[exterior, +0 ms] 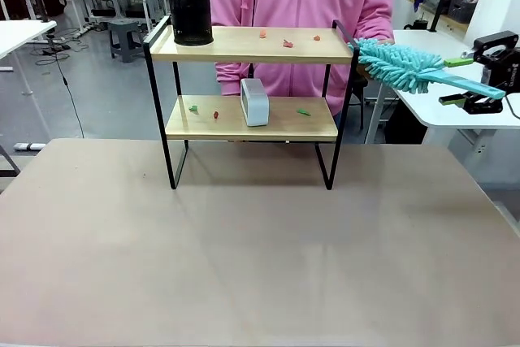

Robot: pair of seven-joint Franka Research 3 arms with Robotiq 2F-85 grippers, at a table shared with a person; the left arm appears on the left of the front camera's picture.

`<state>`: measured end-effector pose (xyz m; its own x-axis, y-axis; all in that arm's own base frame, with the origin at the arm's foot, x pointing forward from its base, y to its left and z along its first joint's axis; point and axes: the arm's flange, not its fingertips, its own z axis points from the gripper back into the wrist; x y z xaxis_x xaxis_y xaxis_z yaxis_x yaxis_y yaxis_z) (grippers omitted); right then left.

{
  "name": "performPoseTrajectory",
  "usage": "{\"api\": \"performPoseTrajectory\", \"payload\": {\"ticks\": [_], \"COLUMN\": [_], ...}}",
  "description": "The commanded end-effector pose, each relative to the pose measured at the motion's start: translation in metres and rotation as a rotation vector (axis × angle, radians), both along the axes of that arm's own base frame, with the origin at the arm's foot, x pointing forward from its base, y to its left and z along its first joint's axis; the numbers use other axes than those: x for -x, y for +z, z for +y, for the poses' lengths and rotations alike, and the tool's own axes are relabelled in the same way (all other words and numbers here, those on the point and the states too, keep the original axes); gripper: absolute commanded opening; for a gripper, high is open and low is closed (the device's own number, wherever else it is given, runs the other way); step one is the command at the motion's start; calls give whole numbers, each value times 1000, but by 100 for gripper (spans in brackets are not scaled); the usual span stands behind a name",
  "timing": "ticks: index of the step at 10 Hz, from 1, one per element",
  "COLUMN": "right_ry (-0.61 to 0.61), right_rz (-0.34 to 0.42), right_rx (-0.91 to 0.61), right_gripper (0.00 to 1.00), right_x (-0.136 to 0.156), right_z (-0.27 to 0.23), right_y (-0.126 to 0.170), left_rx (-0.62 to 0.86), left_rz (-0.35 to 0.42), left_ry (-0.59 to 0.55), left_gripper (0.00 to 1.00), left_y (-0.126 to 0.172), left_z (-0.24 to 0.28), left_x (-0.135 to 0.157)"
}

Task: Clean the shelf.
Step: Pick up the Duster from the human.

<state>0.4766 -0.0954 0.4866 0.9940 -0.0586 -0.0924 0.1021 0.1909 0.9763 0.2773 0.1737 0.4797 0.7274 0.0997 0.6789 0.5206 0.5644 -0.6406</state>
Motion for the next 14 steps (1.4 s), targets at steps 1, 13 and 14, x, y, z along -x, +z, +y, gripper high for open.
{"api": "performPoseTrajectory", "payload": {"ticks": [1, 13, 14], "right_ry": [-31, 0, 5], "right_rz": [-38, -277, -304], "right_rx": [-23, 123, 219], "right_gripper": [0, 0, 0], "right_x": [-3, 79, 121], "right_z": [-2, -40, -55], "right_y": [6, 46, 58], "left_rx": [9, 9, 9], "left_rz": [-28, -28, -28], "left_ry": [-6, -6, -6], "left_gripper": [100, 100, 100], "left_y": [0, 0, 0], "left_z": [-1, -1, -1], "left_x": [-1, -1, -1]}}
